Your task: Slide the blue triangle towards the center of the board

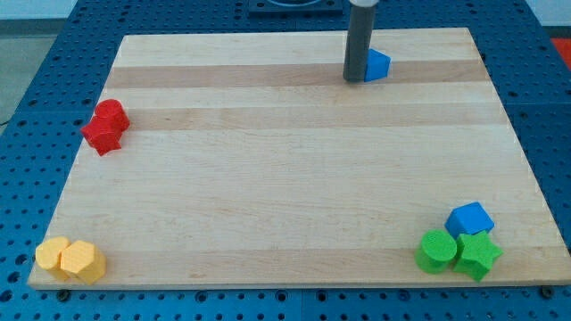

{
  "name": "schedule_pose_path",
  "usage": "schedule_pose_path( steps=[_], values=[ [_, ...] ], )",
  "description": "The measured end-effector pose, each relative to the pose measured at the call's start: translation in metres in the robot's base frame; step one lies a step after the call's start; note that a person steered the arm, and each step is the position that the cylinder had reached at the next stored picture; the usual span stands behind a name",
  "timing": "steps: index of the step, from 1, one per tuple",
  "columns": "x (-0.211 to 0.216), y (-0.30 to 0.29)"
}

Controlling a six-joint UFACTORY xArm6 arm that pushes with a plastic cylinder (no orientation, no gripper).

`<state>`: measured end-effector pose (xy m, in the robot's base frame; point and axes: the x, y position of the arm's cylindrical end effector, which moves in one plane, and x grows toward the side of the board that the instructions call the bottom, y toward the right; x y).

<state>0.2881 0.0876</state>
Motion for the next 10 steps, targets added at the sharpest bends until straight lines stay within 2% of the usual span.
schedule_pose_path(
  steps=[1,2,4,5,6,7,8,9,10],
  values=[
    [-0.037,0.001],
    [-0.043,0.038],
    [0.075,0.039],
    [0.083,0.043],
    [0.051,0.075],
    [0.023,0.077],
    [0.038,0.014],
    [0.108,-0.038],
    [0.123,-0.034]
  ],
)
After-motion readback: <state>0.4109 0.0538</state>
